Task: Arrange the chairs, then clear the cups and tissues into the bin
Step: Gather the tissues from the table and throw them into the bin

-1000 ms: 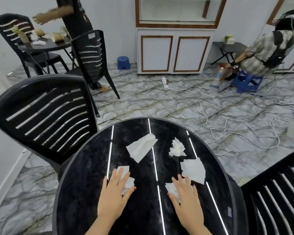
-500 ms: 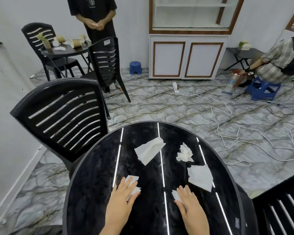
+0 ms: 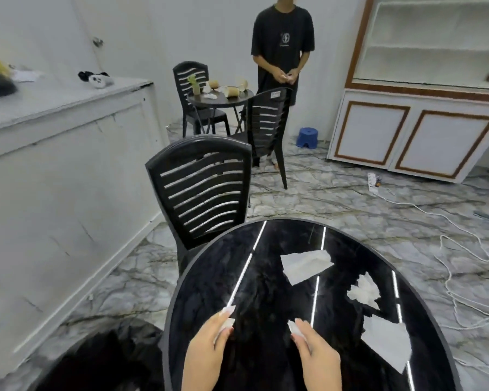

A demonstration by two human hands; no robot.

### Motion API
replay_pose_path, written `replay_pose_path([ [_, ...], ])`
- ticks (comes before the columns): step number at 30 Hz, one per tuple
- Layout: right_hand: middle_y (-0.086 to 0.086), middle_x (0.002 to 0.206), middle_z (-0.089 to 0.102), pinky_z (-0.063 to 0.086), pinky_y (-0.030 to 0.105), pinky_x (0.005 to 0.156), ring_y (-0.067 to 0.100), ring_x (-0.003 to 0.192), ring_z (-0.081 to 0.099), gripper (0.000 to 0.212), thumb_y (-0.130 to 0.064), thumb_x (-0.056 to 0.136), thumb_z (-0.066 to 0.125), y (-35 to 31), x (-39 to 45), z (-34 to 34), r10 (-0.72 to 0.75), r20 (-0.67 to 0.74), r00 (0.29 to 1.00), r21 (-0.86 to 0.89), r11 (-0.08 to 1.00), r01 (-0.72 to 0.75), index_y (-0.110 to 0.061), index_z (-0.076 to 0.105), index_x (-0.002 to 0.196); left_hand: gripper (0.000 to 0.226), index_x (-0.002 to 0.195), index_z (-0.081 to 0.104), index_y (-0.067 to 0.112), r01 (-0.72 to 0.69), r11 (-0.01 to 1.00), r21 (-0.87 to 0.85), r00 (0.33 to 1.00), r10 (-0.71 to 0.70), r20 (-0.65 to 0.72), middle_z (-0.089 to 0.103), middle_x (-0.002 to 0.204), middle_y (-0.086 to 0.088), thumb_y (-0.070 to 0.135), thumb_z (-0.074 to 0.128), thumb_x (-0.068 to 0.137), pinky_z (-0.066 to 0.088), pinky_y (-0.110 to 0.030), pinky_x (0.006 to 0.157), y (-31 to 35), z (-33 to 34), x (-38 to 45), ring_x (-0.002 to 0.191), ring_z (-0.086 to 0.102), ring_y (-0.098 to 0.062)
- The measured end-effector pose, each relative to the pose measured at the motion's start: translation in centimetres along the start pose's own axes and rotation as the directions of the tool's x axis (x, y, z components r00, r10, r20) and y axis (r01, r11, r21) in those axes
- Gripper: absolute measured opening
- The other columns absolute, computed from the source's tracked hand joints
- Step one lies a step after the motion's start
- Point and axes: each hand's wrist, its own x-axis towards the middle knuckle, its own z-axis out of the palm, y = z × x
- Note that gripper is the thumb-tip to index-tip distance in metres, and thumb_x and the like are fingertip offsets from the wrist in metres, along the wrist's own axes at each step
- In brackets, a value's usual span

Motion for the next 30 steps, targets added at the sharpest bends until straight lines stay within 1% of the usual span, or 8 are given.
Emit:
replay_pose_path([
  [3, 0.007, 0.124, 0.062, 0.024, -0.013, 0.078, -0.015, 0.111, 0.044, 0.029, -0.005, 0.084, 0.064, -2.1, 0.1, 3.1, -0.084, 0.166, 0.983, 0.044, 0.996, 0.078, -0.019, 0.069, 0.109, 0.046, 0.109, 0.061, 0.048, 0.057, 0.998, 0.024, 0.991, -0.054, -0.122, 0.061, 0.113, 0.033, 0.008, 0.061, 0.087, 0.045, -0.028, 0.098, -0.5, -3.6, -0.8, 0.107, 0.059, 0.003],
  [7, -0.006, 0.11, 0.063, 0.029, -0.01, 0.08, -0.036, 0.09, 0.042, 0.066, -0.003, 0.081, 0.067, -6.2, -1.1, 8.2, -0.145, 0.299, 0.943, 0.132, 0.985, 0.109, -0.067, 0.058, 0.07, 0.048, 0.105, 0.062, 0.053, 0.143, 0.989, -0.029, 0.944, -0.145, -0.297, 0.064, 0.112, 0.027, 0.009, 0.062, 0.087, 0.047, -0.036, 0.101, -1.9, -9.2, -1.8, 0.109, 0.06, -0.001],
  [10, -0.005, 0.114, 0.062, 0.032, -0.007, 0.086, -0.026, 0.099, 0.048, 0.042, -0.003, 0.083, 0.065, -9.6, -3.0, 12.4, -0.159, 0.44, 0.884, 0.071, 0.987, 0.142, -0.043, 0.07, 0.092, 0.043, 0.104, 0.062, 0.053, 0.174, 0.982, -0.071, 0.902, -0.188, -0.389, 0.064, 0.114, 0.026, 0.014, 0.061, 0.088, 0.046, -0.038, 0.101, -2.9, -14.0, -3.1, 0.109, 0.06, -0.001],
  [13, -0.003, 0.117, 0.065, 0.033, 0.006, 0.096, 0.004, 0.117, 0.053, 0.026, -0.014, 0.086, 0.064, -11.2, -4.8, 16.8, -0.19, 0.514, 0.836, 0.032, 0.979, 0.203, -0.014, 0.068, 0.111, 0.033, 0.107, 0.062, 0.05, 0.188, 0.98, -0.067, 0.869, -0.198, -0.454, 0.064, 0.115, 0.024, 0.022, 0.058, 0.09, 0.047, -0.03, 0.099, -3.4, -18.4, -5.0, 0.107, 0.059, 0.004],
  [17, -0.001, 0.119, 0.066, 0.033, -0.001, 0.086, 0.009, 0.115, 0.055, 0.026, -0.018, 0.088, 0.061, -13.1, -8.0, 21.7, -0.187, 0.575, 0.796, 0.0, 0.973, 0.229, -0.016, 0.067, 0.114, 0.028, 0.103, 0.064, 0.047, 0.225, 0.973, -0.048, 0.828, -0.218, -0.517, 0.065, 0.113, 0.024, 0.023, 0.058, 0.09, 0.043, -0.012, 0.093, -5.6, -23.9, -7.8, 0.107, 0.056, 0.01],
  [21, -0.002, 0.118, 0.067, 0.041, 0.025, 0.102, 0.009, 0.116, 0.056, 0.026, -0.019, 0.088, 0.061, -13.6, -11.4, 26.1, -0.104, 0.642, 0.76, -0.062, 0.98, 0.187, -0.018, 0.067, 0.113, 0.024, 0.111, 0.066, 0.032, 0.275, 0.961, -0.025, 0.803, -0.244, -0.544, 0.062, 0.115, 0.022, 0.022, 0.057, 0.091, 0.033, 0.006, 0.081, -8.0, -28.1, -10.3, 0.103, 0.047, 0.025],
  [26, -0.01, 0.098, 0.068, 0.045, 0.024, 0.095, 0.008, 0.105, 0.062, 0.021, -0.019, 0.087, 0.062, -12.6, -14.0, 29.8, -0.069, 0.654, 0.753, -0.09, 0.982, 0.168, -0.022, 0.069, 0.106, 0.028, 0.112, 0.058, 0.047, 0.35, 0.936, 0.038, 0.804, -0.279, -0.526, 0.057, 0.118, 0.029, 0.027, 0.054, 0.092, 0.039, -0.01, 0.096, -12.5, -30.4, -12.0, 0.112, 0.049, 0.014],
  [30, -0.005, 0.109, 0.069, 0.04, 0.017, 0.09, 0.006, 0.102, 0.058, 0.024, -0.02, 0.089, 0.059, -10.7, -14.4, 31.6, -0.012, 0.673, 0.74, -0.155, 0.975, 0.157, -0.016, 0.067, 0.112, 0.029, 0.118, 0.056, 0.045, 0.411, 0.91, 0.053, 0.803, -0.334, -0.493, 0.055, 0.122, 0.028, 0.03, 0.051, 0.093, 0.042, -0.023, 0.1, -15.4, -29.8, -12.4, 0.114, 0.051, 0.008],
])
